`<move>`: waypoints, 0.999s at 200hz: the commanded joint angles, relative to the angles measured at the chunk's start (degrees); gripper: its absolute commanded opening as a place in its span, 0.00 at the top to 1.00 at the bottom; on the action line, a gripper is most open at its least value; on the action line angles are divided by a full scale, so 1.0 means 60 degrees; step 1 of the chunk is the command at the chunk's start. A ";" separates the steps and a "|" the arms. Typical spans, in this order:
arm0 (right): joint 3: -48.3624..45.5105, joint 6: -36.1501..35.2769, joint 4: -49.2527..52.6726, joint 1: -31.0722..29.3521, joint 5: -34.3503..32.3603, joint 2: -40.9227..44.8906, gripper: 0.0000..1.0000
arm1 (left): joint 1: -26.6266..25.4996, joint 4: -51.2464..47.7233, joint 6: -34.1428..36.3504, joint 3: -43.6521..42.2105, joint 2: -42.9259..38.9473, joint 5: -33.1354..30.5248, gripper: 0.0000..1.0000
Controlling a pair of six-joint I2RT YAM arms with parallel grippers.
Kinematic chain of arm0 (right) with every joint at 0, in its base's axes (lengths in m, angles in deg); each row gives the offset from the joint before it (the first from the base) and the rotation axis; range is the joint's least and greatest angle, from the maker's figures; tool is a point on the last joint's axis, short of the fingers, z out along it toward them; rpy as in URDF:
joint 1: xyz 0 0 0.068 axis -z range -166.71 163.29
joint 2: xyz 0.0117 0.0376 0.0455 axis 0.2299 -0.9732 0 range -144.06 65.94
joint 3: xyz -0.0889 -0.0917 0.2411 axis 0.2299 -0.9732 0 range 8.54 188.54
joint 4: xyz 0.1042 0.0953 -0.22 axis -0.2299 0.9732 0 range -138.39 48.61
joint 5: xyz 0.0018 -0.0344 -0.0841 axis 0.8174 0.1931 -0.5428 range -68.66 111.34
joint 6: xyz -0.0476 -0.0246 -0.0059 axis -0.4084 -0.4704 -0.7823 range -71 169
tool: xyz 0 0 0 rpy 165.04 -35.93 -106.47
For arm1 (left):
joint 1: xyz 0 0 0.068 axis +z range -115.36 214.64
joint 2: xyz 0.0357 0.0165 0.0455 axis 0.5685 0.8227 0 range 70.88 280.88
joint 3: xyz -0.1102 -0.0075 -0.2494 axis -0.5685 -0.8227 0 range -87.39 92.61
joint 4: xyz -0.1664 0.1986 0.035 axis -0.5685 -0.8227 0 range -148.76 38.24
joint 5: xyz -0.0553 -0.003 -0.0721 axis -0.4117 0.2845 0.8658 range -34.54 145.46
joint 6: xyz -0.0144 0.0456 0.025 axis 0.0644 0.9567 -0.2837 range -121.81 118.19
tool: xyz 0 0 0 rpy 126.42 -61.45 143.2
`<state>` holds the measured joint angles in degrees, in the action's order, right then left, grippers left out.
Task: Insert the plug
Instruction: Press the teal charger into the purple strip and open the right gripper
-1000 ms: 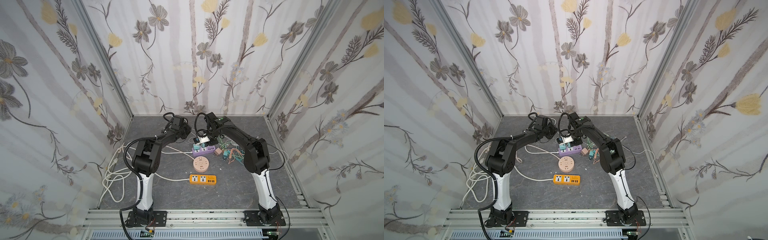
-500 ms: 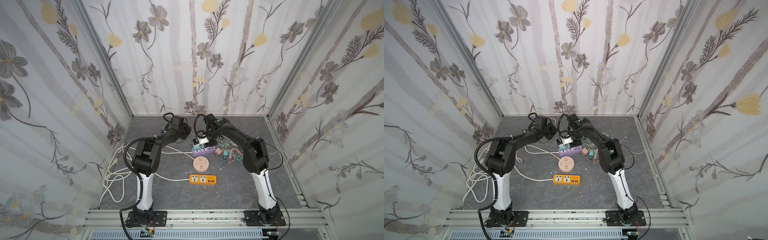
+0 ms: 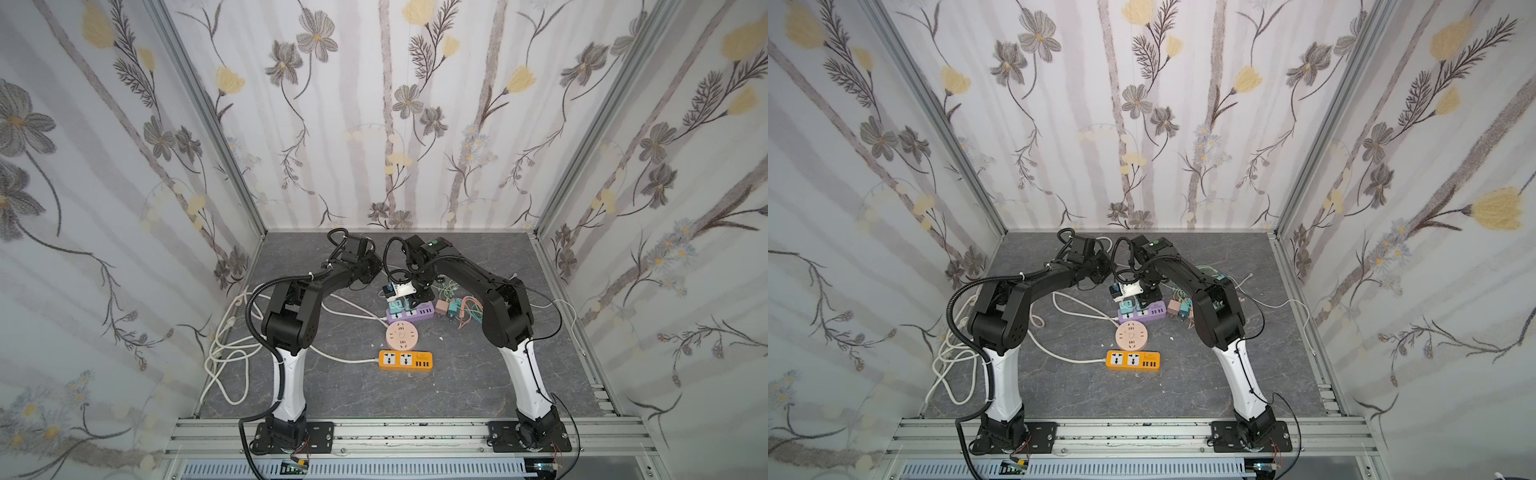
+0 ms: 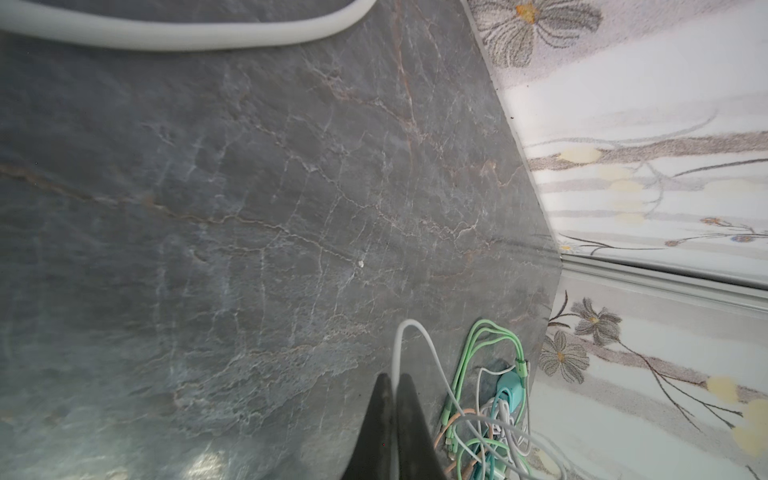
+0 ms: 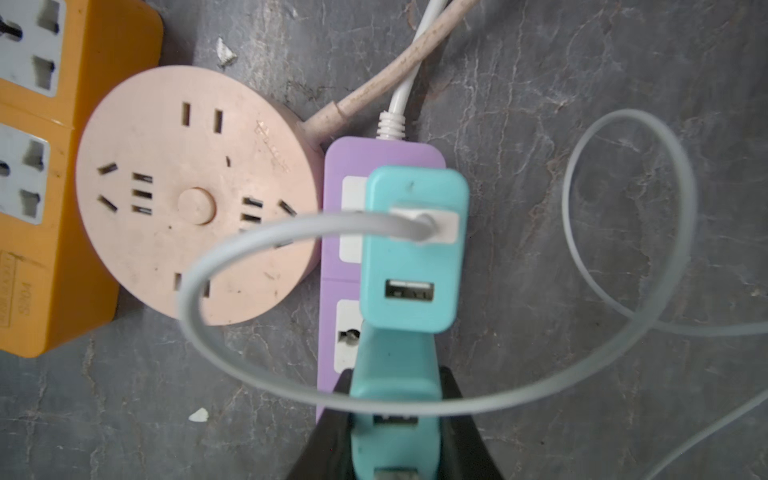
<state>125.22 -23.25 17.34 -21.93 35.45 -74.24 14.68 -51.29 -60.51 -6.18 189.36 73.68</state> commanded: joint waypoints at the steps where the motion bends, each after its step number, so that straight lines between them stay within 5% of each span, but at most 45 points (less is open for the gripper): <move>1: -0.0606 0.0510 0.0295 -0.0143 -0.0640 -0.0058 1.00 | -0.0001 -0.0116 0.0224 -0.0118 -0.0189 -0.0033 1.00; 77: -0.2216 -0.0267 -0.1341 -0.0194 -0.1810 0.0448 1.00 | 0.0015 -0.0933 0.1169 0.0176 -0.0543 -0.0094 0.95; 113: -0.2189 0.0461 -0.1991 -0.0095 -0.0412 0.1671 0.41 | 0.0007 -0.1106 0.1531 0.0279 -0.0707 0.0069 0.90; 120: -0.2204 0.0558 -0.2169 -0.0070 -0.0199 0.1955 0.05 | 0.0014 -0.1195 0.1571 0.0279 -0.0700 0.0076 0.90; 123: -0.2226 0.0601 -0.2246 -0.0069 -0.0119 0.2075 0.01 | 0.0015 -0.1229 0.1591 0.0284 -0.0677 0.0083 0.90; 164: -0.3367 0.1446 -0.3284 0.0442 0.0591 0.4035 0.01 | 0.0002 -0.1197 0.2409 0.0605 -0.0948 0.0659 0.73; 200: -0.5787 0.4063 -0.6120 0.1456 0.1382 0.6397 0.01 | -0.0101 -0.1317 0.3632 0.0606 -0.1398 0.0727 0.59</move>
<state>96.70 -11.49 -5.82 -16.18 38.00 -42.74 14.50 -58.85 -45.28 -2.92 182.65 77.04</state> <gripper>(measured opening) 0.992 0.384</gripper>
